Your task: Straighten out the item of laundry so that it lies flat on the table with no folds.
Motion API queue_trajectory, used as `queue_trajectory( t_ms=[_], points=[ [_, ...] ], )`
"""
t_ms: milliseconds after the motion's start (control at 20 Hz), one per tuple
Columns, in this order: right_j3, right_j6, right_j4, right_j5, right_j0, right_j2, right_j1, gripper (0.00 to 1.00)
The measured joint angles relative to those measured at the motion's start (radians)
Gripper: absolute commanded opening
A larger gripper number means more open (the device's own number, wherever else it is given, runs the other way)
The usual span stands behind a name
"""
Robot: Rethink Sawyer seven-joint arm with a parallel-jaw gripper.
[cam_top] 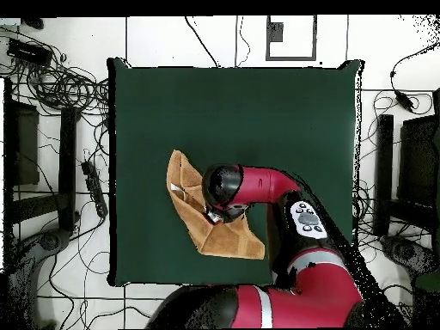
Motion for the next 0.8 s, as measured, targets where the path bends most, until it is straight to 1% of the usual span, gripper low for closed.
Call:
queue_trajectory(
  t_ms=[100,500,800],
  points=[
    [-0.002,0.000,-0.008,0.032,0.009,-0.020,0.016,1.00],
    [-0.002,0.000,-0.016,0.032,0.008,-0.048,0.050,1.00],
    [0.024,0.000,-0.015,-0.022,-0.027,-0.040,0.041,1.00]
  ],
)
